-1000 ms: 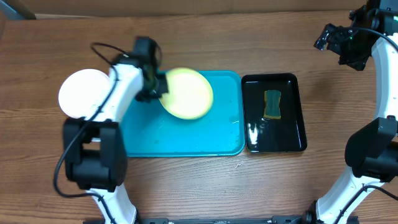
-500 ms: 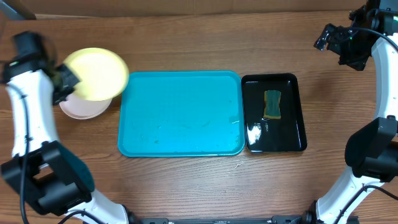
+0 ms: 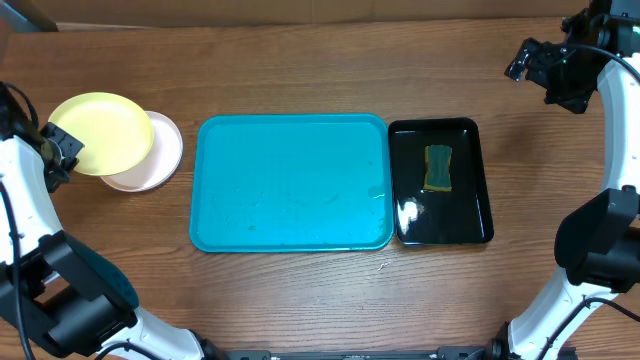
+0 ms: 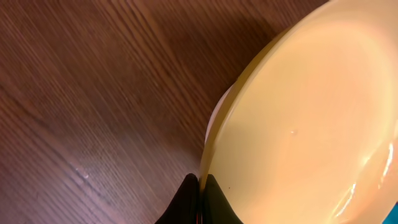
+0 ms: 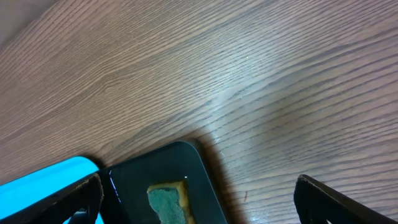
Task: Clean dirty plates on tray and stack at the side
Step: 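Lift the yellow plate with the left gripper toward the white plates, then lower the yellow plate onto the white stack and open left gripper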
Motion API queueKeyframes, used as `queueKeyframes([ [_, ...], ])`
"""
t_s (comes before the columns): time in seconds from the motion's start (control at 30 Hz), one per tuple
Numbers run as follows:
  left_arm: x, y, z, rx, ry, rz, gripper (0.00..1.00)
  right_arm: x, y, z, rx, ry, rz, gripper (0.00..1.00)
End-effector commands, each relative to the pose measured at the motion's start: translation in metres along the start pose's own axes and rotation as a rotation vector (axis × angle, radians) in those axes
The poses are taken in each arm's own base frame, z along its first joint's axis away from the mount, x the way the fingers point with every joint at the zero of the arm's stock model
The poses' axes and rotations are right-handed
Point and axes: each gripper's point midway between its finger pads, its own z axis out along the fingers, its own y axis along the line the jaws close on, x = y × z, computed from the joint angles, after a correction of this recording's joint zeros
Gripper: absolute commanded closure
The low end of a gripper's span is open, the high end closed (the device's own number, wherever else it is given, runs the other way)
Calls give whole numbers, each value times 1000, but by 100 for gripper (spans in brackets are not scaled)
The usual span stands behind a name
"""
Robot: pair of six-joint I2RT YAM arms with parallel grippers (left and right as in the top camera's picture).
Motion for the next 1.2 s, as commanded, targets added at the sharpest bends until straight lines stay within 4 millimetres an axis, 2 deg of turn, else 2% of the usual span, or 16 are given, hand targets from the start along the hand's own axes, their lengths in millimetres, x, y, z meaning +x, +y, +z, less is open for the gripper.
queueKeyframes([
  [0.0,2,-9,6,37,-8,39,96,-6,3,-14,-3,-41,-10,0],
  [0.3,-5,-29,6,143,-38,146,96,-6,3,-14,-3,-41,-10,0],
  [0.47,3,-56,0,309,-8,213,96,-6,3,-14,-3,-41,-10,0],
  [0.67,26,-99,-13,474,49,268,96,-6,3,-14,-3,-41,-10,0],
  [0.8,53,-136,-20,511,77,358,96,-6,3,-14,-3,-41,-10,0],
  [0.97,103,-190,-33,544,121,467,96,-6,3,-14,-3,-41,-10,0],
  [1.17,165,-256,-57,574,88,611,96,-6,3,-14,-3,-41,-10,0],
])
